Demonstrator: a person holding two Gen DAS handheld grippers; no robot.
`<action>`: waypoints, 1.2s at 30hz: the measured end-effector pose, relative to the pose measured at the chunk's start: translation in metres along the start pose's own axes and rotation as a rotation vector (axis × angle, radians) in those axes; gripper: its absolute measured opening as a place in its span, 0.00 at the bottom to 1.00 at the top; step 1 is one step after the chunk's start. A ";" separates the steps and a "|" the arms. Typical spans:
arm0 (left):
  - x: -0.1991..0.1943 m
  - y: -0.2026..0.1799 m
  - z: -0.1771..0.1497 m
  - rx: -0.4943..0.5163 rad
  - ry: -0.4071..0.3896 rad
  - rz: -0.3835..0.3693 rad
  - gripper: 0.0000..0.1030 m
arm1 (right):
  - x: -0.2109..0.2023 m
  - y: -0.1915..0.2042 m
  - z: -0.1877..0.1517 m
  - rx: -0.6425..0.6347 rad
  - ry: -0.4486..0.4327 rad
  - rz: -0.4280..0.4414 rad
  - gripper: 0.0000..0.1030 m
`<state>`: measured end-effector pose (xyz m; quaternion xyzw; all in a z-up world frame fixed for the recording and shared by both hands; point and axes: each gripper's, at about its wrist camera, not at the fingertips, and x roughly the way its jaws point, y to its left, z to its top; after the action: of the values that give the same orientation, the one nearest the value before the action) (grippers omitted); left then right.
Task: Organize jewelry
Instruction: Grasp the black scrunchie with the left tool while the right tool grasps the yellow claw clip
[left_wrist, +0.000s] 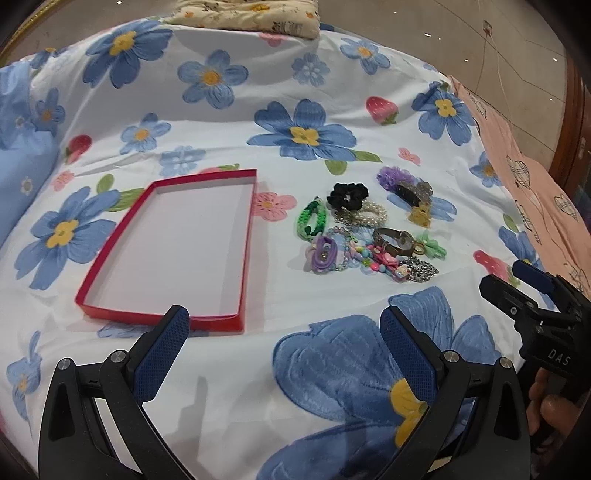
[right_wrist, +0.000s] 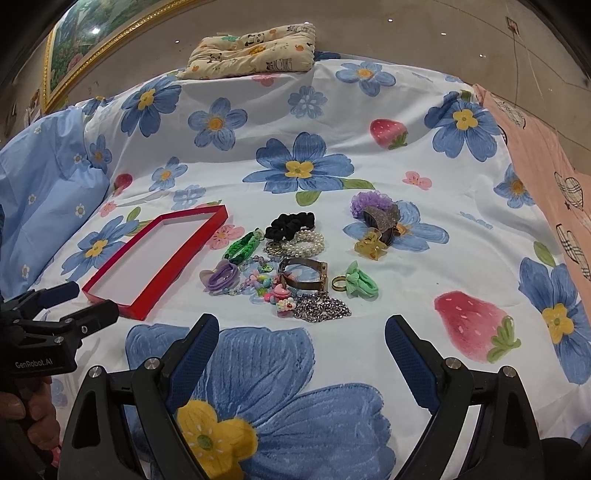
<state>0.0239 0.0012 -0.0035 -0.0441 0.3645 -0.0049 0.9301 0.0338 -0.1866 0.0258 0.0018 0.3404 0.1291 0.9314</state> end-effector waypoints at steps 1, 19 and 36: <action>0.002 0.000 0.002 0.002 0.000 -0.002 1.00 | 0.002 -0.001 0.001 0.001 0.001 -0.001 0.90; 0.064 0.002 0.068 0.008 0.077 -0.074 1.00 | 0.051 -0.048 0.048 0.113 0.037 0.012 0.83; 0.168 -0.027 0.129 0.038 0.188 -0.190 0.90 | 0.148 -0.099 0.077 0.200 0.166 -0.030 0.60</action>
<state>0.2356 -0.0224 -0.0205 -0.0600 0.4440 -0.1038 0.8880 0.2151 -0.2400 -0.0183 0.0787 0.4272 0.0804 0.8971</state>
